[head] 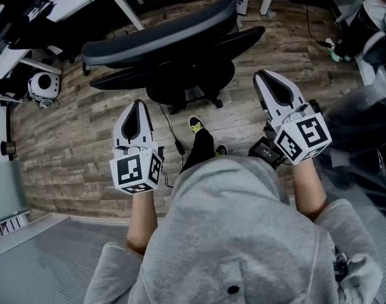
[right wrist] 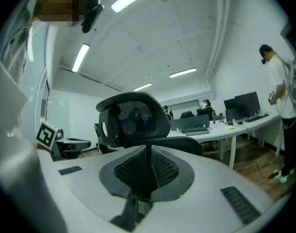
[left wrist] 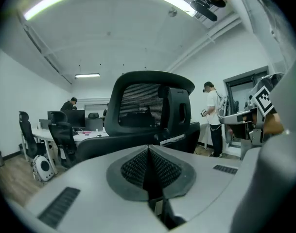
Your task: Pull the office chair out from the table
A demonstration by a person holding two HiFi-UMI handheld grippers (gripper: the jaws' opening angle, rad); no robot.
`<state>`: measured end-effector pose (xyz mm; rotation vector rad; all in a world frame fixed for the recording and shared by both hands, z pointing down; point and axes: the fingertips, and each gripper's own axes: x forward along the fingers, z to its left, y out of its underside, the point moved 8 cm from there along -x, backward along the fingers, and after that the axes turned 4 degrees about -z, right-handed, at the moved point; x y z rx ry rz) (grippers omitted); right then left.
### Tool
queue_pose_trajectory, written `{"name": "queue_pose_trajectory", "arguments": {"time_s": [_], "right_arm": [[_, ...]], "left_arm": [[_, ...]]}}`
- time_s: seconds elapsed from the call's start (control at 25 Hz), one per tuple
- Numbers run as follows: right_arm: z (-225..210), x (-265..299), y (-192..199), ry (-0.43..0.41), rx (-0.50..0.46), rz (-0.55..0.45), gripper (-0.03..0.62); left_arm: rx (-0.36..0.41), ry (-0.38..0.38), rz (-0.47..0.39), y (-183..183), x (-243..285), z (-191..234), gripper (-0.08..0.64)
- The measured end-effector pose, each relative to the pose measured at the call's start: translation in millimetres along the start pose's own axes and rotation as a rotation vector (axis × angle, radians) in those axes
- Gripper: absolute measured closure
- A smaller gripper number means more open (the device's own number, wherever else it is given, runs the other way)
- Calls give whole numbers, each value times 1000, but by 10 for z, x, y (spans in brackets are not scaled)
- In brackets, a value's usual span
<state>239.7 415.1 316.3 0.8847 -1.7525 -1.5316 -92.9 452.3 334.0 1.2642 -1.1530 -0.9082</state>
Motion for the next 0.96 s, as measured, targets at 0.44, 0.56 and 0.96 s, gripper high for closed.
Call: {"name": "queue_pose_trajectory", "arguments": {"time_s": [0.44, 0.56, 0.96], "right_arm": [[43, -91, 28, -11, 2, 7, 540], [61, -98, 17, -13, -1, 4, 540], [149, -113, 28, -24, -19, 7, 540]], "left_arm": [[-8, -25, 4, -40, -93, -166, 548], [-9, -30, 0, -57, -117, -173, 548], [-2, -39, -2, -95, -196, -170, 548]]}}
